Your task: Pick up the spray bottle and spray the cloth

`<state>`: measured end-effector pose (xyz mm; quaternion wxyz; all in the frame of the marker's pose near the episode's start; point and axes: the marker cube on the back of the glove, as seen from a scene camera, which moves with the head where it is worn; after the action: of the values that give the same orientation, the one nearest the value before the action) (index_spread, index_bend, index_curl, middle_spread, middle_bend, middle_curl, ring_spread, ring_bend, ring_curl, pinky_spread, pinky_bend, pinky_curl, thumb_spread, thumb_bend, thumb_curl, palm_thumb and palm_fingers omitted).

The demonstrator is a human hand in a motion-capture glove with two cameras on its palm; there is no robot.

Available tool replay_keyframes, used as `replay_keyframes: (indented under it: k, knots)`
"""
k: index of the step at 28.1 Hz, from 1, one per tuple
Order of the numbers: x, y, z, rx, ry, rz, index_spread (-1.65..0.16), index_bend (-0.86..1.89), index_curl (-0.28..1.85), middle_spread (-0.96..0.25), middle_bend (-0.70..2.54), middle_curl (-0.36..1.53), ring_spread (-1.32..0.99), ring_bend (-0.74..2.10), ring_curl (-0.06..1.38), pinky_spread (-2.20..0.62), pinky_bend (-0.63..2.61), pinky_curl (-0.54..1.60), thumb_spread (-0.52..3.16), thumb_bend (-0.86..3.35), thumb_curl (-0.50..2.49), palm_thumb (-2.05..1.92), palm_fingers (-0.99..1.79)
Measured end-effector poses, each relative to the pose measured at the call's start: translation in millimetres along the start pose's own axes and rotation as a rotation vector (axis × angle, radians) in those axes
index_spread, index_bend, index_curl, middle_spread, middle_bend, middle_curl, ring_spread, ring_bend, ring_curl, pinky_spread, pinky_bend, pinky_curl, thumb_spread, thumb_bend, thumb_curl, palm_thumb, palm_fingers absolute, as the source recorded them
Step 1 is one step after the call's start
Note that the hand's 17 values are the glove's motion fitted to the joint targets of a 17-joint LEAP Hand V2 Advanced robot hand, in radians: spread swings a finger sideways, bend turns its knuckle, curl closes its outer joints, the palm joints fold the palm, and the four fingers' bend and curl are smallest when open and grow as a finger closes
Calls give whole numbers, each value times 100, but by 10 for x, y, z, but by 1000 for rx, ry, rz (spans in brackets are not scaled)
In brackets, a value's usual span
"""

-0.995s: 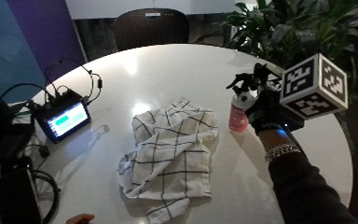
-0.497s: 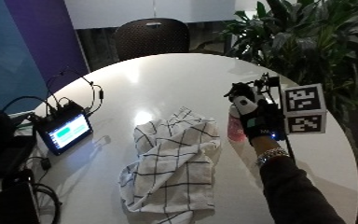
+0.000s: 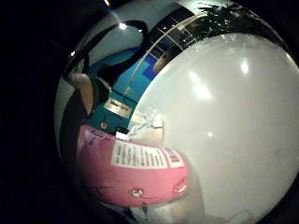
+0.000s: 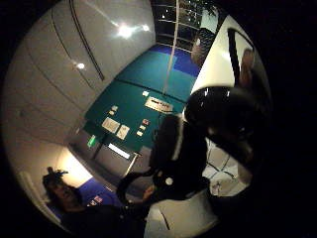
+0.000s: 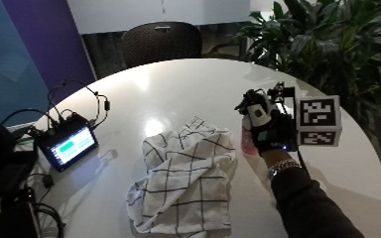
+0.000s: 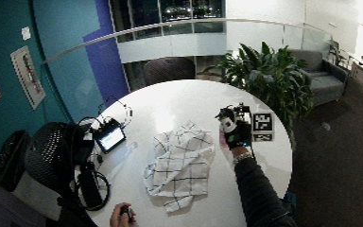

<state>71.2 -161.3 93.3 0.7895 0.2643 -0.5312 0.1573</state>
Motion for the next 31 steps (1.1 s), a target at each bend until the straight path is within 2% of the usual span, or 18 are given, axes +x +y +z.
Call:
replay_keyframes:
  k: [4, 10, 23, 31]
  knots:
    - [-42, -36, 10, 43, -31, -13, -28, 36, 49, -21, 59, 53, -17, 53, 43, -3, 15, 24, 97, -13, 39, 42, 135]
    - [-109, -61, 22, 70, -26, -62, -26, 33, 51, -20, 62, 55, -16, 59, 45, -21, 37, 31, 102, -6, 34, 32, 151]
    - [-576, -275, -30, -62, 46, -112, -26, 44, 56, -19, 72, 58, -14, 63, 46, -29, 47, 38, 112, 0, 31, 37, 145]
    - [-856, -450, -198, -80, 195, -202, -27, 46, 58, -19, 73, 58, -15, 64, 46, -30, 50, 40, 115, 5, 34, 54, 142]
